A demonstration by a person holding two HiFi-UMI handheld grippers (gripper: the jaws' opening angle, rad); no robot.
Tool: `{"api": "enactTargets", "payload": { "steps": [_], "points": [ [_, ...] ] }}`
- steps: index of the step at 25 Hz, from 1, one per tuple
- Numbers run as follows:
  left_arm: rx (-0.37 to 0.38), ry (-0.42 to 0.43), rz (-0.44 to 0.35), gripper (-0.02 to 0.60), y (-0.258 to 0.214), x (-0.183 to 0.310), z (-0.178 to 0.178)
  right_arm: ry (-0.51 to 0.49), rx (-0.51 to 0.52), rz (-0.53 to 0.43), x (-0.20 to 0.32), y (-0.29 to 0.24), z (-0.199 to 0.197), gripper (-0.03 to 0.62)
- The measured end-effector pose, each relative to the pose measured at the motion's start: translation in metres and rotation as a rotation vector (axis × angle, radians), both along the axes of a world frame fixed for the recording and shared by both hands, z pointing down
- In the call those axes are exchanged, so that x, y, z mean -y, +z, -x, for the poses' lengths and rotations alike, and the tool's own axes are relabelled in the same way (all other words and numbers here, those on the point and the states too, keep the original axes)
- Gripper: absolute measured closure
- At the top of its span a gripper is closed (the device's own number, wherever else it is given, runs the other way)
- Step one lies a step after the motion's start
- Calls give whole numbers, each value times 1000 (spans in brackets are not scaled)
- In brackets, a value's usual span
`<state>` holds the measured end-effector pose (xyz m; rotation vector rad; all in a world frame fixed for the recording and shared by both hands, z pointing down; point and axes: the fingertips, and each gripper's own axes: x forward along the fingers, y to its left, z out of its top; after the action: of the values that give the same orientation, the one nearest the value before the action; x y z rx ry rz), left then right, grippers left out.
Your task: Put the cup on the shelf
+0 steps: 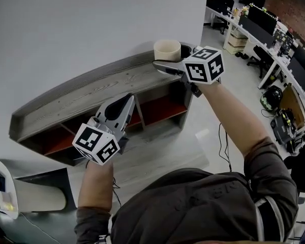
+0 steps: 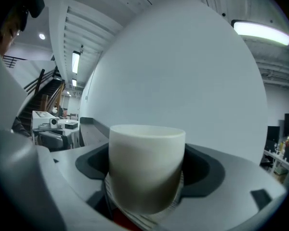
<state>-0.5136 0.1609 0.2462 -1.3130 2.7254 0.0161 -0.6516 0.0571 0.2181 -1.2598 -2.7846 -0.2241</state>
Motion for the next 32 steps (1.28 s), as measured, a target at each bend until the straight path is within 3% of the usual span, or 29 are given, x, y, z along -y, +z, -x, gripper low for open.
{"api": "enactTargets", "payload": {
  "steps": [11,17,23,32],
  "points": [
    [-12,25,6,586,9,-5,8,95,-19,-123,-10,35,24,169],
    [-20,50,10,586,14,6,10,102,-87,-47,-2,44,24,164],
    [-15,69,15,586,11,18,6,128,-20,-63,4,37,19,114],
    [-11,131,19,586,8,53,2,112,70,11,38,0,-23,112]
  ]
}}
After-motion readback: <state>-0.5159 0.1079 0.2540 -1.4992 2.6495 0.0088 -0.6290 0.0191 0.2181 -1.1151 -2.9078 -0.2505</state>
